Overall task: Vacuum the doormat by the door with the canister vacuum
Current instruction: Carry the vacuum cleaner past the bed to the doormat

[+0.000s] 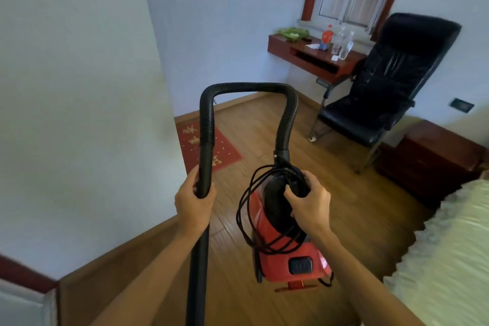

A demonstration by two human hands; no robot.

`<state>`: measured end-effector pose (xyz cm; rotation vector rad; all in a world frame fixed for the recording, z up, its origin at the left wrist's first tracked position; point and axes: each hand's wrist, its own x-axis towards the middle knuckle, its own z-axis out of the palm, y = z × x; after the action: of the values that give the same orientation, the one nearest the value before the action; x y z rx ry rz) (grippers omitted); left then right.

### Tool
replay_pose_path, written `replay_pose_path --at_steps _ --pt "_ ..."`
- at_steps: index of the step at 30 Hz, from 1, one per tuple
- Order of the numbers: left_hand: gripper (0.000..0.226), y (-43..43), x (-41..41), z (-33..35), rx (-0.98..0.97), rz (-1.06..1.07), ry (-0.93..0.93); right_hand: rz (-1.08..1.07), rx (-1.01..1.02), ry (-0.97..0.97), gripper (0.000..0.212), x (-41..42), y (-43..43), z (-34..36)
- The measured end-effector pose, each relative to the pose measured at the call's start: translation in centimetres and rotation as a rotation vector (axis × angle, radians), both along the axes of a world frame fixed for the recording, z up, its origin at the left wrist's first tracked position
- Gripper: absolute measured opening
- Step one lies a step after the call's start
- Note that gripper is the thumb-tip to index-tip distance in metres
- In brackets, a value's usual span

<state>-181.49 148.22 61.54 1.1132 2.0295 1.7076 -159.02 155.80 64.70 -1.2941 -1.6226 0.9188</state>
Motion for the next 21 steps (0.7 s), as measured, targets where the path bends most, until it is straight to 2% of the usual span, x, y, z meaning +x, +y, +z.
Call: replay_pose_path --at_steps 7,14,18,21 --pt "0.056 8.4 0.4 -0.6 0.03 -0.108 0.026 -0.076 -0.019 -0.002 0.037 0.5 6.4 -1.4" --pt "0.064 17.5 0.4 -3.3 -0.025 -0.209 0.031 -0.175 -0.042 0.032 0.04 0.7 14.0 -2.9" --pt "0.058 23.7 0.8 -3.2 -0.052 -0.26 0.032 -0.229 -0.061 0.003 0.03 0.7 19.5 -3.1" --pt "0.055 28.5 1.3 -3.0 -0.039 -0.304 -0.039 -0.258 -0.074 -0.026 0.032 0.9 23.3 -3.1"
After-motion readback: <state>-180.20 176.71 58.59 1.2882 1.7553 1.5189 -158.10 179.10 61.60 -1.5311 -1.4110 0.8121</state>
